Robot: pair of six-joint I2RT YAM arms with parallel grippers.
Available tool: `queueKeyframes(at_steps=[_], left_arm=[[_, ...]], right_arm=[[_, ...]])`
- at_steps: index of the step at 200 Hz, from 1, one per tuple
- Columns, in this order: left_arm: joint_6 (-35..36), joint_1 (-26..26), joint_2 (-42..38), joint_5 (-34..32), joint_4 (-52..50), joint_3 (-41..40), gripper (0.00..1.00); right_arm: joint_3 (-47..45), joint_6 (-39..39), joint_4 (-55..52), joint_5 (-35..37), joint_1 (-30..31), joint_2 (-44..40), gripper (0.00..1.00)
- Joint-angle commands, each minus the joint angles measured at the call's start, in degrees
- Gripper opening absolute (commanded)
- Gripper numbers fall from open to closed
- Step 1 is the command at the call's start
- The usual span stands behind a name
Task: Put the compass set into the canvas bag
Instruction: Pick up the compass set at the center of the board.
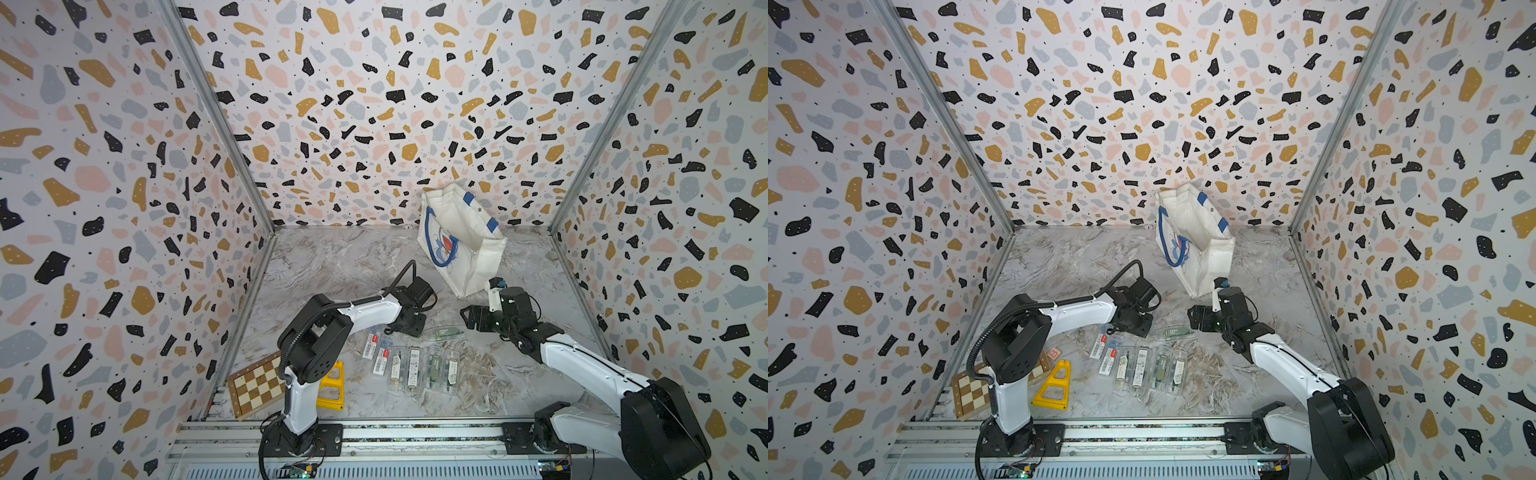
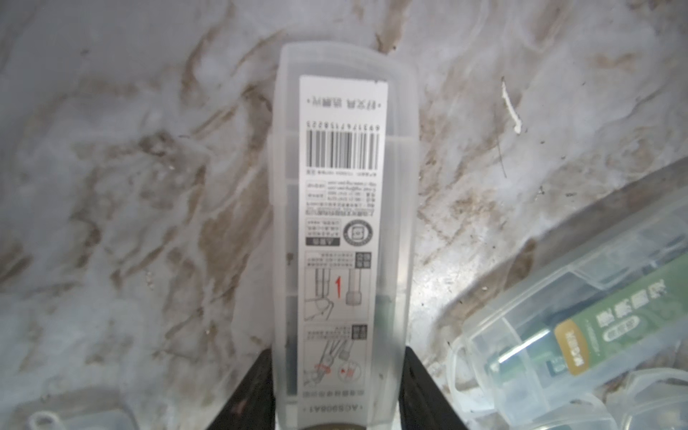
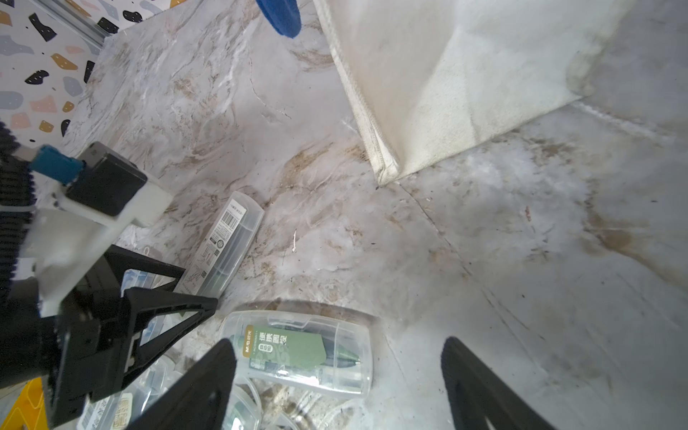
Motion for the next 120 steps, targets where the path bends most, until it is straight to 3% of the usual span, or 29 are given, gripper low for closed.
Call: queueKeyframes(at_steps=[1,53,92,120], left_arm=[[0.7,-0.3,-1.2,-1.6,0.9,-1.0,0.38],[6.2,-0.5,-12.9,3.1,13.2,-10.2,0.19],[13.5,-0.8,-21.6,6.6,21.4,-17.2,0.16],[17.3,-1.1,-24.8,7.3,22.0,-18.6,0.13]], right_arm=[[3.2,0.4,-0.8,-1.6,0.0,0.4,0.87],[6.7,0.6,-0.7,-10.0,0.1,1.6,0.87],[9.8,1.8,2.6,-23.4,0.2,4.2,0.87],[13.5,0.8,2.1,-28.2,1.9,7.5,0.86]])
